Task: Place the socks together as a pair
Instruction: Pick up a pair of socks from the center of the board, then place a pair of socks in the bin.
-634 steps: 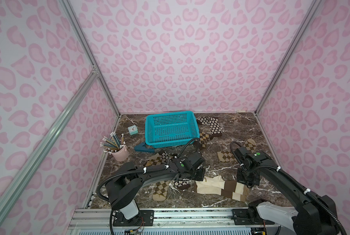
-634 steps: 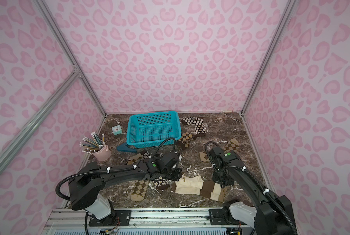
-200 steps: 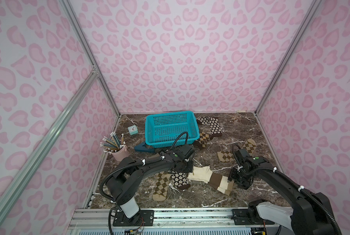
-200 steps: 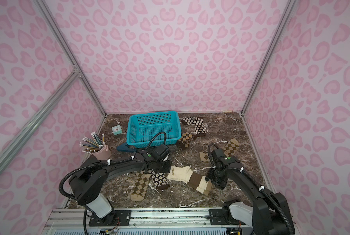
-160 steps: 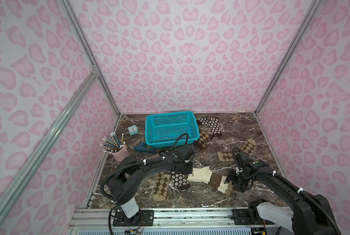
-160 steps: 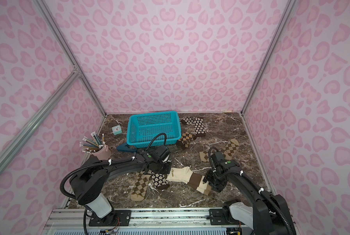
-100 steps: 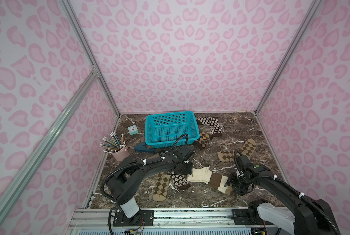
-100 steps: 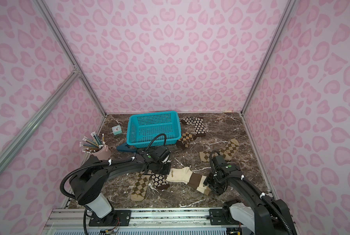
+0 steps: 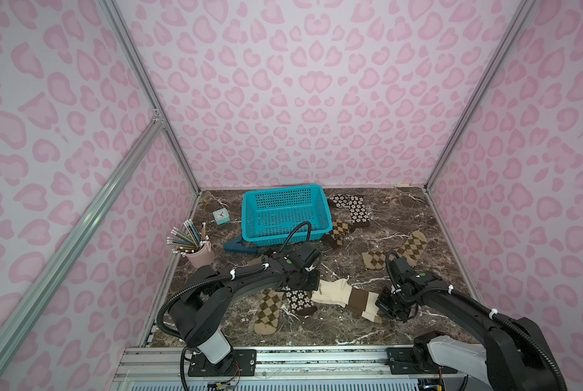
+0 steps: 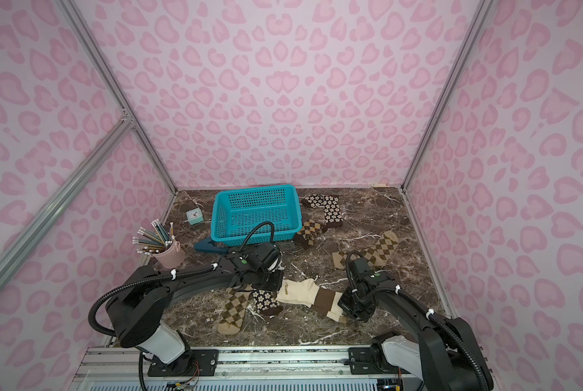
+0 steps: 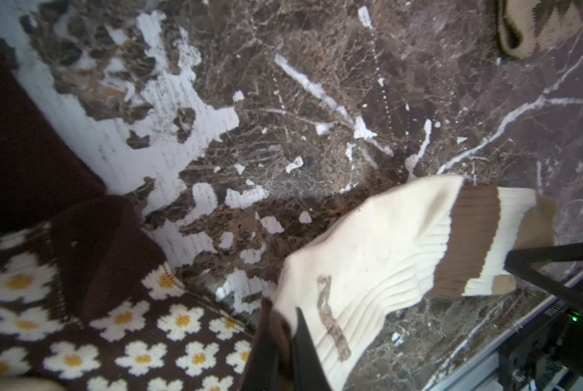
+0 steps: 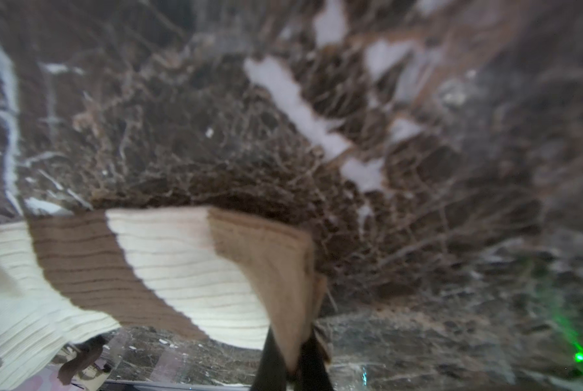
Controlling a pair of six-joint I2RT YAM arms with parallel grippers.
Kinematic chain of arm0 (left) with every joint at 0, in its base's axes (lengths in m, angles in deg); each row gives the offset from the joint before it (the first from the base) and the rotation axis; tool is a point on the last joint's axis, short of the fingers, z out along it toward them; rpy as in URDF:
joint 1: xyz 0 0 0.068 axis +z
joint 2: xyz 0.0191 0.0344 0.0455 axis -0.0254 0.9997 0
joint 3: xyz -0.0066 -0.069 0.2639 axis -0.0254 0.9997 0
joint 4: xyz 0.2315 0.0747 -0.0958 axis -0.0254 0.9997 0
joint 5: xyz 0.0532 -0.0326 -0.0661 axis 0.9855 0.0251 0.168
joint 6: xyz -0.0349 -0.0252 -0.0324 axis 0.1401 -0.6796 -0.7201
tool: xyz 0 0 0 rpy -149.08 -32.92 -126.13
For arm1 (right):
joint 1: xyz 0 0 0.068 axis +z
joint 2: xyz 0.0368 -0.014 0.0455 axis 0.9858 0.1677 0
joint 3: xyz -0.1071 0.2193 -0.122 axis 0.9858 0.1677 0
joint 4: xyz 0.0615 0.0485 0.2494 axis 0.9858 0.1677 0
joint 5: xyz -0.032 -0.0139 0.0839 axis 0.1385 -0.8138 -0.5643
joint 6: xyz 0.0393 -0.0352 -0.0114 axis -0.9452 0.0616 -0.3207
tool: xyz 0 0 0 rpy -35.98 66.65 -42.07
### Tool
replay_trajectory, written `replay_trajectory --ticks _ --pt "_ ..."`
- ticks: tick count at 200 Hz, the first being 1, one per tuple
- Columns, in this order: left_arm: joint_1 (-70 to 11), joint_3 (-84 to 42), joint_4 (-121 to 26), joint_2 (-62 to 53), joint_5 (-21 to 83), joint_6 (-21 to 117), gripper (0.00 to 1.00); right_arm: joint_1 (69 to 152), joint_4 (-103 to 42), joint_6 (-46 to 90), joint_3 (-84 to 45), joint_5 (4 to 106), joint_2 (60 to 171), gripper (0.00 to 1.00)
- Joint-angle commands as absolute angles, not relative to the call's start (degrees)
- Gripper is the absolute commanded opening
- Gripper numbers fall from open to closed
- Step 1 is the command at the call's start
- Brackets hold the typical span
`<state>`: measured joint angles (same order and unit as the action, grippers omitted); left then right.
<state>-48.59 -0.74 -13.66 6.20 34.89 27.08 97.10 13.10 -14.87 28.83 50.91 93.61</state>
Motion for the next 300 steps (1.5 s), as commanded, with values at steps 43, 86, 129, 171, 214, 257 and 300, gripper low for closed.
replay_trajectory --ticks 43,86,129,171,214,257,300 --pt "-48.6 -5.8 -13.1 -0.2 32.3 30.7 0.04 97.8 16.4 -14.1 21.7 57.8 89.0 0.00" --pt "-47.0 -15.1 -8.3 -1.5 32.9 31.8 0.04 97.8 22.2 -12.8 11.2 58.2 86.9 0.00" --pt "-38.0 -27.0 -2.0 -2.3 34.4 33.2 0.05 98.5 20.9 -8.1 -6.7 54.7 94.0 0.00" --pt "-26.4 -32.7 -0.1 0.5 37.1 36.0 0.05 103.1 16.7 -2.1 -30.3 51.0 115.9 0.00" --pt "-15.8 -36.3 -2.9 7.0 38.3 38.6 0.05 104.4 18.0 2.2 -57.7 47.5 141.1 0.00" --pt "-11.3 -43.2 -6.1 18.8 39.7 40.8 0.04 103.7 24.5 2.0 -89.2 43.3 166.3 0.00" --pt "-10.6 -51.0 -5.5 29.6 41.4 42.1 0.04 102.9 19.1 0.0 -89.9 40.3 173.6 0.00"
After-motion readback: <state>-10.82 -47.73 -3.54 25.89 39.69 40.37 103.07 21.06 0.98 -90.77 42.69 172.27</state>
